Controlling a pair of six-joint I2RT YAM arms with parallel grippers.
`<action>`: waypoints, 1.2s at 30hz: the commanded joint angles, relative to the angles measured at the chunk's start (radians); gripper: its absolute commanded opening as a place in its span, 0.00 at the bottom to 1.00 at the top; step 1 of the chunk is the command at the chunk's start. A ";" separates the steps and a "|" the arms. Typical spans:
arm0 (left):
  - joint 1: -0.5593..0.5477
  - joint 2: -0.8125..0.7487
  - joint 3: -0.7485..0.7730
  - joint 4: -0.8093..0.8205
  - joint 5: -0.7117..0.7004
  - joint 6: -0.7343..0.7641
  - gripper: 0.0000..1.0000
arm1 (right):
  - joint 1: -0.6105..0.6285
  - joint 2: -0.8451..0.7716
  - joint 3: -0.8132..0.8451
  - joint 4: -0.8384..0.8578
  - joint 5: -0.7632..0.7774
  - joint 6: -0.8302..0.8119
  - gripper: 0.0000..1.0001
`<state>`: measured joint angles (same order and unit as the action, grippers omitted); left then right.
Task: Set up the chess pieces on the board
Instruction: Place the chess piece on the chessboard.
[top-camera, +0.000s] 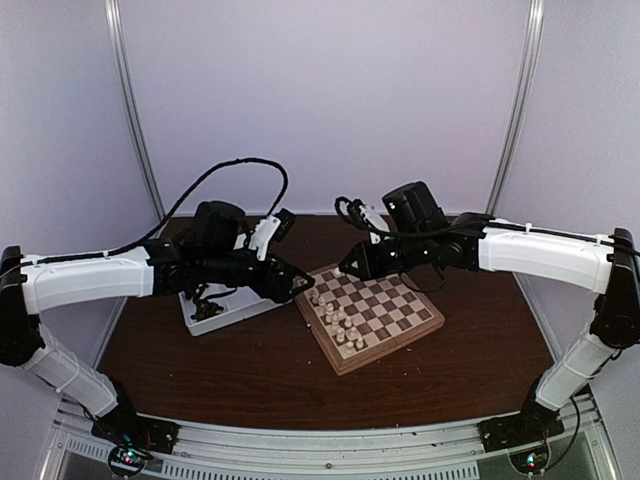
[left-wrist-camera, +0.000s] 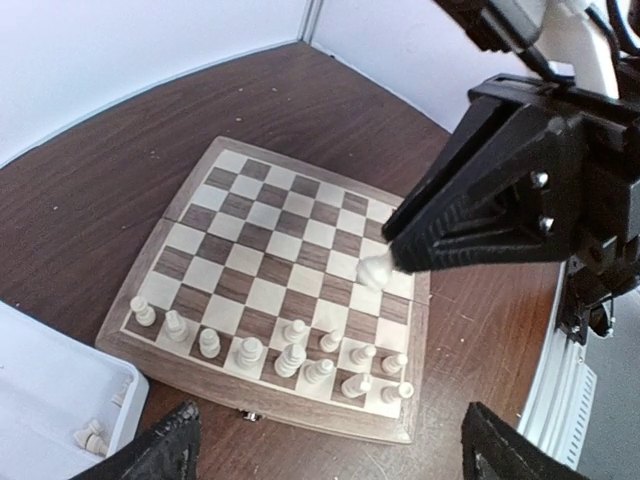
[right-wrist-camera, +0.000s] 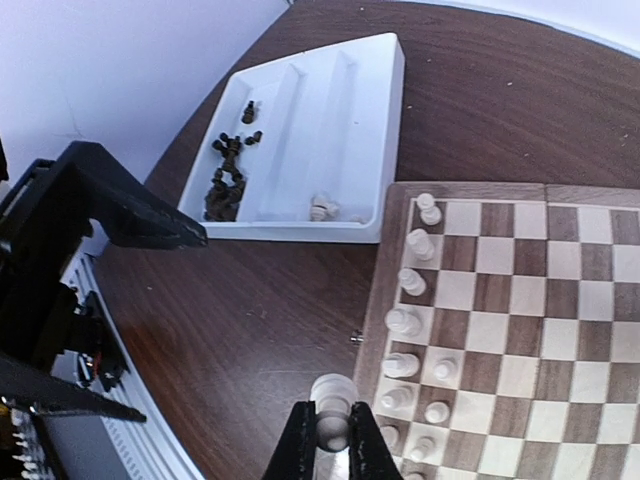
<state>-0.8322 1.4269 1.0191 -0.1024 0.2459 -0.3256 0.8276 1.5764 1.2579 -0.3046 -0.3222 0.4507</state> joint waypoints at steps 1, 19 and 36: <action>0.010 -0.014 0.014 -0.109 -0.155 -0.033 0.89 | -0.011 0.016 0.089 -0.208 0.141 -0.180 0.00; 0.133 -0.027 0.036 -0.279 -0.267 -0.129 0.87 | -0.017 0.405 0.486 -0.478 0.150 -0.374 0.01; 0.148 -0.014 0.027 -0.284 -0.256 -0.118 0.86 | -0.016 0.521 0.571 -0.541 0.183 -0.408 0.02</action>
<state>-0.6933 1.4208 1.0256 -0.3927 -0.0048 -0.4442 0.8173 2.0724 1.7966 -0.8276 -0.1738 0.0544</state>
